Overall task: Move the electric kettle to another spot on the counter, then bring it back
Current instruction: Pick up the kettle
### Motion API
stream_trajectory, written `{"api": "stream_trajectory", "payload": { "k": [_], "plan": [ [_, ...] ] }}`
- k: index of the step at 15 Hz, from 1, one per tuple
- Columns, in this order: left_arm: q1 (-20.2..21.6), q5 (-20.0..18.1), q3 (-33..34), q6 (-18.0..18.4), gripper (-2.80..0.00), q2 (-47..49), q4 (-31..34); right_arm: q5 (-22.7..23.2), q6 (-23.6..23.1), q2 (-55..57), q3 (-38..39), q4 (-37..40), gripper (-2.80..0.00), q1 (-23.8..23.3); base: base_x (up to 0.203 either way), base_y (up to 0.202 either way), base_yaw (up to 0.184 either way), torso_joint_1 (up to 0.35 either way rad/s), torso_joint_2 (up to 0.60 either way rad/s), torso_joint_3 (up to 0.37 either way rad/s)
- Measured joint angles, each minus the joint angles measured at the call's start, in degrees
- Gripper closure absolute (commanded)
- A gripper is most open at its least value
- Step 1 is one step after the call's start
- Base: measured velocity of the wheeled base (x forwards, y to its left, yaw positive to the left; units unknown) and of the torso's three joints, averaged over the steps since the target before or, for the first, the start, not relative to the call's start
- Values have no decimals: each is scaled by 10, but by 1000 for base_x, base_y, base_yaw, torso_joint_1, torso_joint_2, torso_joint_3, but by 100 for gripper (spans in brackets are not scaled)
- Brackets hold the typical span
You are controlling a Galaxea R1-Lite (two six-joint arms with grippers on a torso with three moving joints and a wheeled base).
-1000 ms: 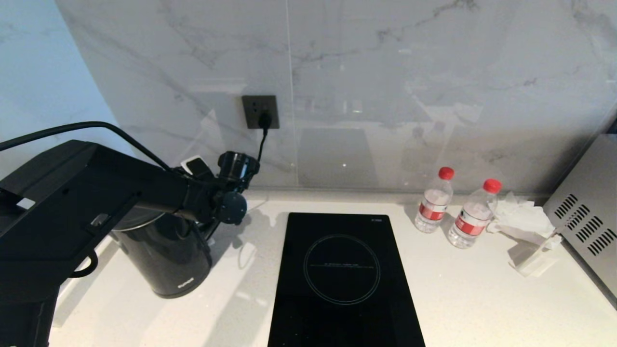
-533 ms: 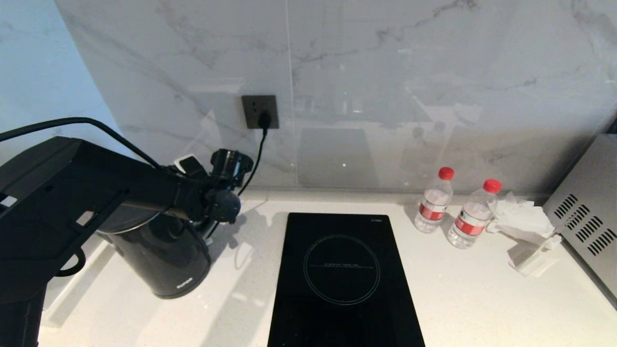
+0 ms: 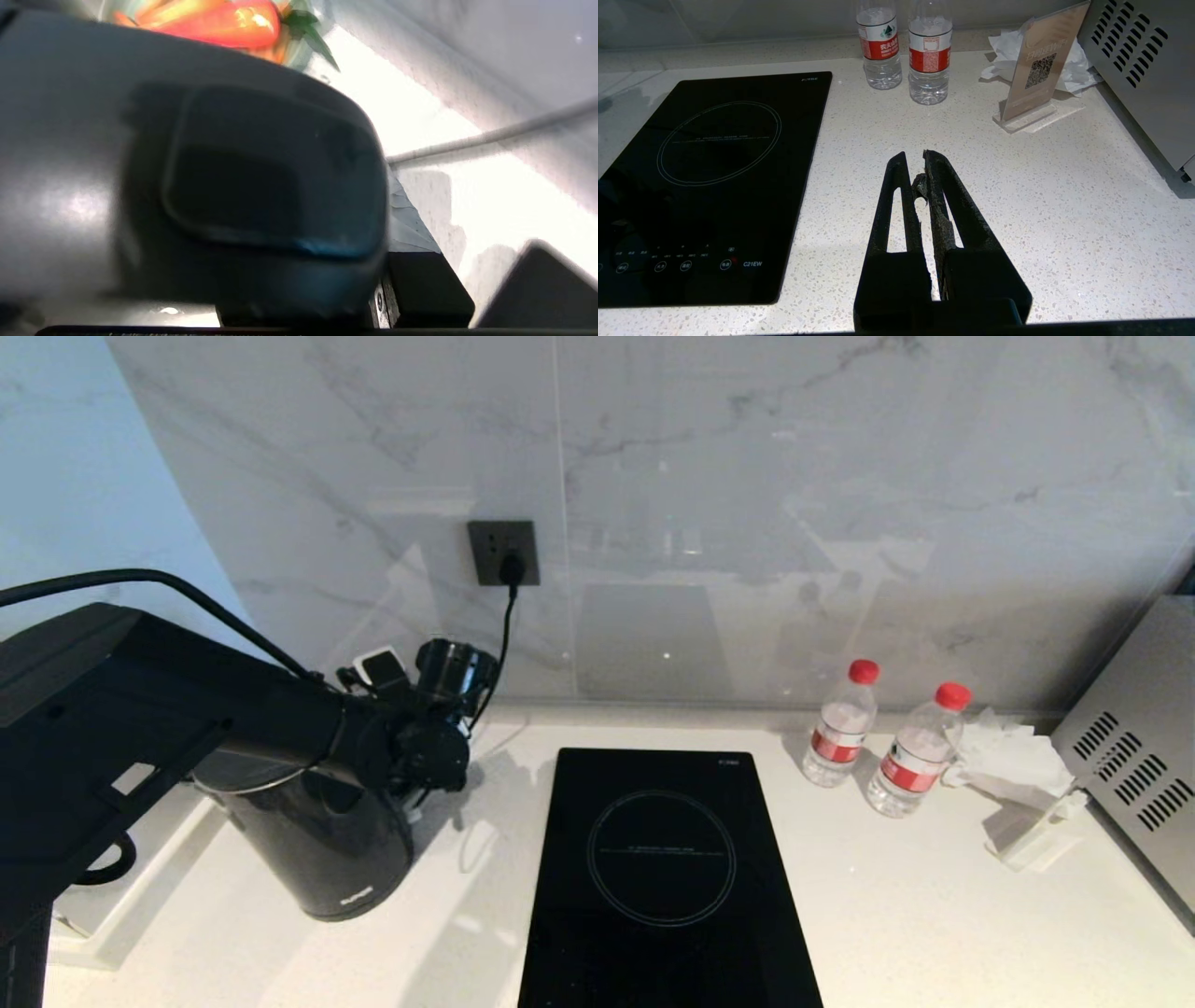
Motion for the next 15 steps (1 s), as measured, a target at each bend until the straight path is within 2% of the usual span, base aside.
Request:
{"api": "stream_trajectory", "payload": {
  "k": [2, 5, 7, 9, 15],
  "plan": [
    [-3, -2, 24, 26, 0, -3, -45, 0, 0, 0, 0, 0, 0, 0, 0, 0, 0, 0, 0, 0],
    [1, -1, 37, 99, 0, -4, -128, 0, 0, 0, 0, 0, 0, 0, 0, 0, 0, 0, 0, 0],
    [1, 0, 47, 133, 0, -4, -185, 0, 0, 0, 0, 0, 0, 0, 0, 0, 0, 0, 0, 0],
    [1, 1, 49, 142, 0, -4, -207, 0, 0, 0, 0, 0, 0, 0, 0, 0, 0, 0, 0, 0],
    [0, 1, 53, 157, 0, -23, -205, 0, 0, 0, 0, 0, 0, 0, 0, 0, 0, 0, 0, 0]
  ]
}}
